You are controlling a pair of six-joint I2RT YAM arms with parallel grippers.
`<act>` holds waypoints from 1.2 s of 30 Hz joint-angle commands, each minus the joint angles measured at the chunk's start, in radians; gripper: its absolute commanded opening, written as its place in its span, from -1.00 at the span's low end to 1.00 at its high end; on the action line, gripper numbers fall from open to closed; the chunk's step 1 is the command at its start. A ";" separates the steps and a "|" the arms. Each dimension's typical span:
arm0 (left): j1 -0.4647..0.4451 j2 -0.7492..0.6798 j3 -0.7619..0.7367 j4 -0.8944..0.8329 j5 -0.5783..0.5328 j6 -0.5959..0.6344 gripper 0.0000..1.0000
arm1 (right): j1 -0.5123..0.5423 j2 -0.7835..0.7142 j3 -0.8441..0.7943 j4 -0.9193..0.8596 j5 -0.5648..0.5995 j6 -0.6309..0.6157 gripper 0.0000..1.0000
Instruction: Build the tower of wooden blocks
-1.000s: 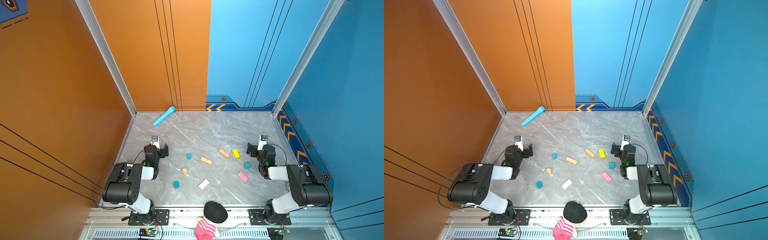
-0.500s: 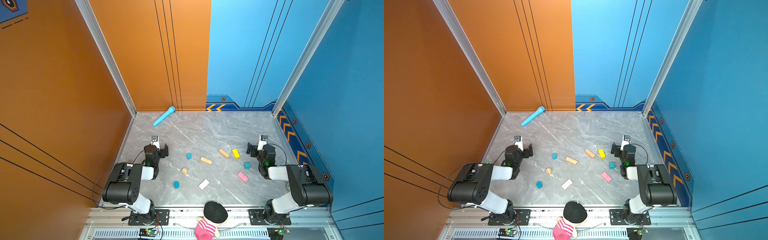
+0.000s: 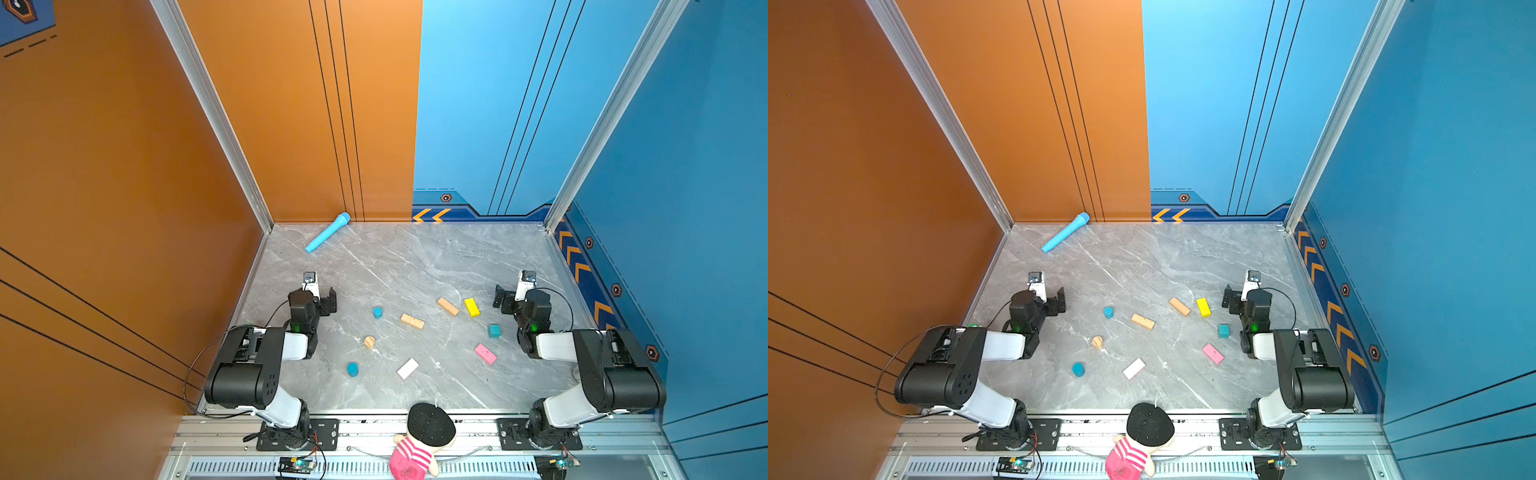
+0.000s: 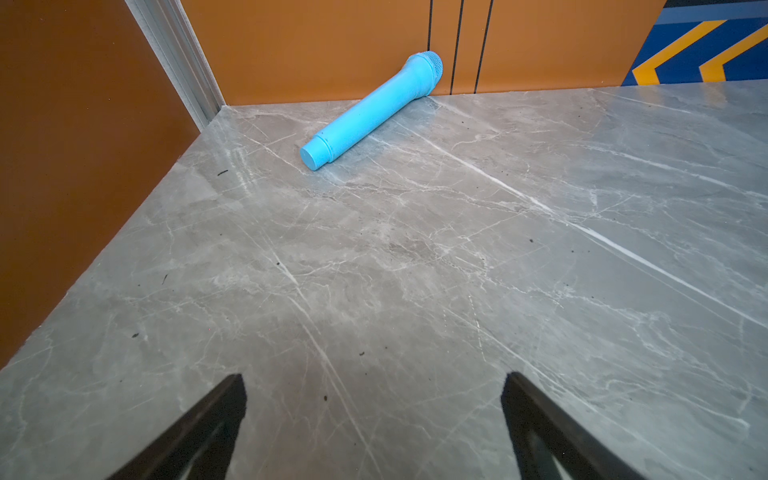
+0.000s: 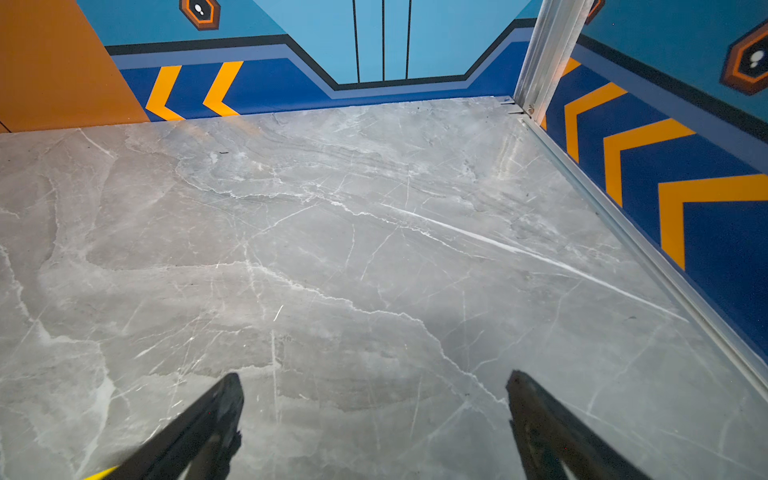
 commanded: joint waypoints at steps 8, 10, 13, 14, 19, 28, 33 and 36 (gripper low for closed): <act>-0.005 0.004 0.020 0.004 -0.027 -0.003 0.95 | 0.007 0.003 0.018 -0.004 0.017 -0.015 1.00; -0.012 -0.012 0.026 -0.011 -0.051 -0.003 0.95 | 0.009 0.003 0.024 -0.006 0.029 -0.012 1.00; -0.021 -0.094 0.049 -0.132 -0.119 -0.012 0.95 | 0.015 -0.036 0.063 -0.112 0.069 -0.005 1.00; -0.025 -0.119 0.056 -0.173 -0.131 -0.011 0.95 | 0.016 -0.056 0.088 -0.181 0.076 -0.002 1.00; -0.067 -0.291 0.133 -0.459 -0.165 -0.020 0.98 | 0.027 -0.113 0.192 -0.435 0.087 0.026 0.97; -0.214 -0.462 0.402 -0.952 -0.173 -0.122 0.87 | 0.093 -0.298 0.334 -0.793 0.136 0.115 0.96; -0.322 -0.510 0.437 -0.984 -0.181 -0.287 0.79 | 0.162 -0.382 0.420 -0.969 0.155 0.220 0.83; -0.395 -0.508 0.399 -0.912 -0.177 -0.337 0.75 | 0.223 -0.390 0.456 -1.048 0.125 0.269 0.63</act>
